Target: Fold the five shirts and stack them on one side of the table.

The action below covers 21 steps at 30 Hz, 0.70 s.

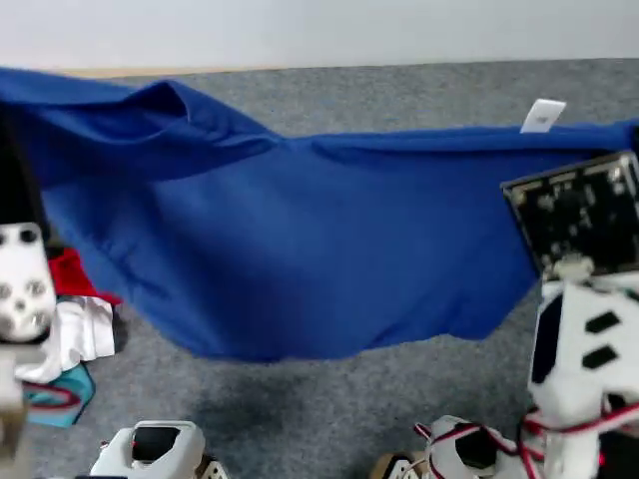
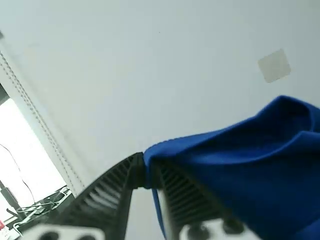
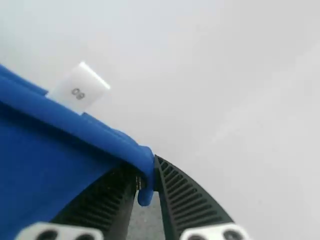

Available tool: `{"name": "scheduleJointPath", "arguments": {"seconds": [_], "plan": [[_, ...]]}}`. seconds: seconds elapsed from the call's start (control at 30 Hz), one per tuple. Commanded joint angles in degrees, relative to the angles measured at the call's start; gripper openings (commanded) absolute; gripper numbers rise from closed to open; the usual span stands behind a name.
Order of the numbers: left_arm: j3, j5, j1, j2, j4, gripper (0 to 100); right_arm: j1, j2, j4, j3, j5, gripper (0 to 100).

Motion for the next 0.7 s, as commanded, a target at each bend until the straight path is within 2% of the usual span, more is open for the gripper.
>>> {"name": "scheduleJointPath", "arguments": {"seconds": [0.0,0.07,0.3,0.47,0.67], "plan": [[-0.57,-2.99,-0.7,-3.6,-1.23,0,1.36,-3.3,-1.54,-2.37,0.62,0.9],[-0.4,-4.31,-0.7,-5.71,-1.14,0,1.71,-5.23,-1.27,-2.37,0.7,0.9],[-0.4,-10.73,-0.7,-10.2,4.04,0,10.15,-9.45,-0.66,-2.02,5.27,0.9],[-0.4,-10.81,-0.7,-10.2,7.03,0,10.68,-9.45,4.97,-1.76,7.12,1.0],[7.25,-10.64,-0.7,-9.05,9.14,0,10.68,-8.57,6.46,9.14,7.3,1.0]]}}
